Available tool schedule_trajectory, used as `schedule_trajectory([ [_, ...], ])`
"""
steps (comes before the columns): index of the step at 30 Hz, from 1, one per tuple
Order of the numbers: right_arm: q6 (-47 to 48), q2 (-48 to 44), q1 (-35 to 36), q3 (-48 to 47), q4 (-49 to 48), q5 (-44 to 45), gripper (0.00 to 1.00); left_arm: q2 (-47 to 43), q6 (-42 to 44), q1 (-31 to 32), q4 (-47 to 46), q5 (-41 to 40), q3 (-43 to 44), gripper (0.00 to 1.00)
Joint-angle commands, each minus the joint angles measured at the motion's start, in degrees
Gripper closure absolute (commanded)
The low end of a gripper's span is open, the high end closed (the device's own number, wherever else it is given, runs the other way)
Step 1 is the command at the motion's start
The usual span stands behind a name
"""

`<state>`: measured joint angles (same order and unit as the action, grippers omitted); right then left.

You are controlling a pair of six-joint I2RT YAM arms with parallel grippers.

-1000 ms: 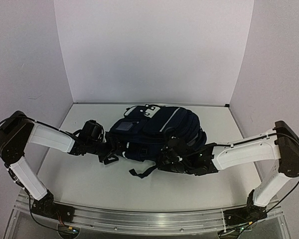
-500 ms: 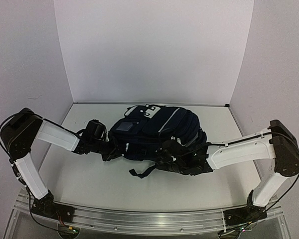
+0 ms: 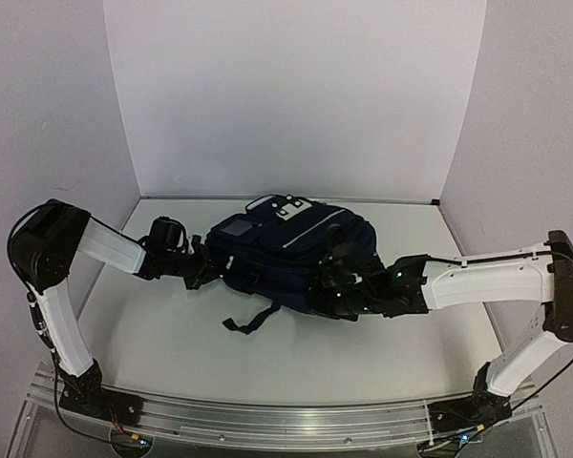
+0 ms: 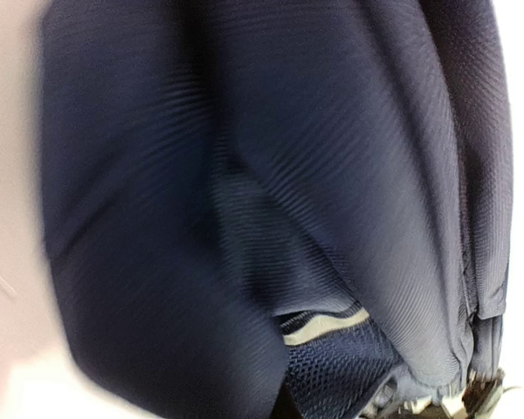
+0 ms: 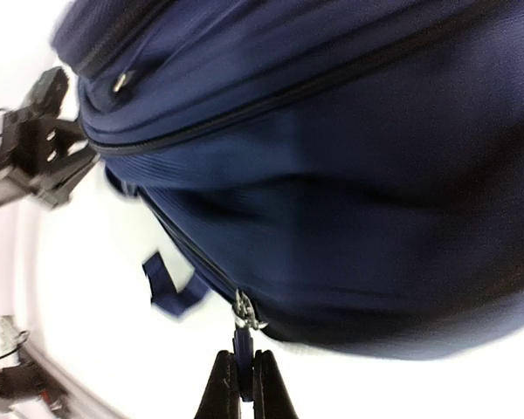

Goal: Pack the student bag
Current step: Zip the student bag at the center of the board.

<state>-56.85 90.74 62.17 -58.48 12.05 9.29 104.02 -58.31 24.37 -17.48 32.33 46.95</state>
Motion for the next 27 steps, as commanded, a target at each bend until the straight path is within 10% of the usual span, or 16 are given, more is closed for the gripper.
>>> schedule_trajectory([
  [1,2.95,-3.89,-4.57,-1.2,3.52,-7.64,1.0,4.24,7.6,-9.86,-1.8,-8.59,6.33,1.0],
  [13,9.74,0.13,-13.32,-0.98,-1.13,-19.79,1.0,13.29,22.68,-14.14,6.2,-9.49,26.69,0.97],
  [19,12.38,1.97,-13.32,-4.2,-4.36,-25.24,1.0,3.33,19.54,-12.1,11.04,-9.61,20.23,0.39],
  [27,14.08,4.41,-13.32,-5.89,-5.39,-25.67,1.0,-10.86,3.1,1.61,9.21,-13.69,4.05,0.33],
])
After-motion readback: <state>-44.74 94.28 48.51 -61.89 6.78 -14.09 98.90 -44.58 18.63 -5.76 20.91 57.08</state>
